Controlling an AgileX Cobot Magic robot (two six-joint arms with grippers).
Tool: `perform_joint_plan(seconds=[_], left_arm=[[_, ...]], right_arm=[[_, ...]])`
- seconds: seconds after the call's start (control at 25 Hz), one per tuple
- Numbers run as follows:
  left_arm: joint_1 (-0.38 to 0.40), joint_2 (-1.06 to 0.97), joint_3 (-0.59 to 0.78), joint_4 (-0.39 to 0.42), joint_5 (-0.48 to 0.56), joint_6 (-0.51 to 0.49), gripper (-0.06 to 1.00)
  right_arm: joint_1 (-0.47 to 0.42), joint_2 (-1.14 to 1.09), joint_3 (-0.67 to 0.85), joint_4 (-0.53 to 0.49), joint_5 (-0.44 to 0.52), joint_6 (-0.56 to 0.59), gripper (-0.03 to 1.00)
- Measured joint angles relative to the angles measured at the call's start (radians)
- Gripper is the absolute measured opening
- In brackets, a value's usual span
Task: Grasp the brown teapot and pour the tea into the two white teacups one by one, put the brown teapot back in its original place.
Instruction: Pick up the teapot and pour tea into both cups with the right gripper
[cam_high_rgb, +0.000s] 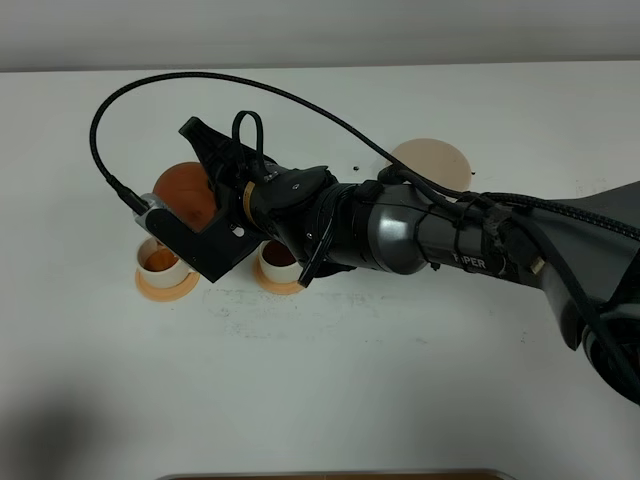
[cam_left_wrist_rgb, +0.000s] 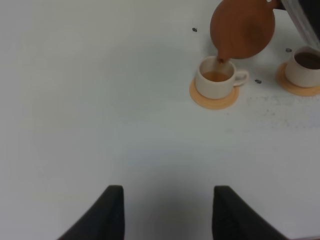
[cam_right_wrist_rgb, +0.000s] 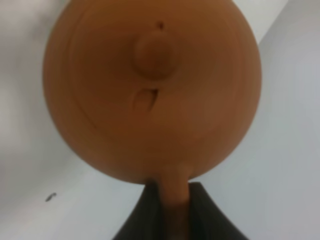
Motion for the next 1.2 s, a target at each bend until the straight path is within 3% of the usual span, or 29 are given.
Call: perform_joint_plan(seconds=[1.2], left_arm=[[0.0,0.0,0.0,0.0,0.0,0.0,0.43]], right_arm=[[0.0,0.0,-0.009,-0.038,-0.012,0.0,0.11]])
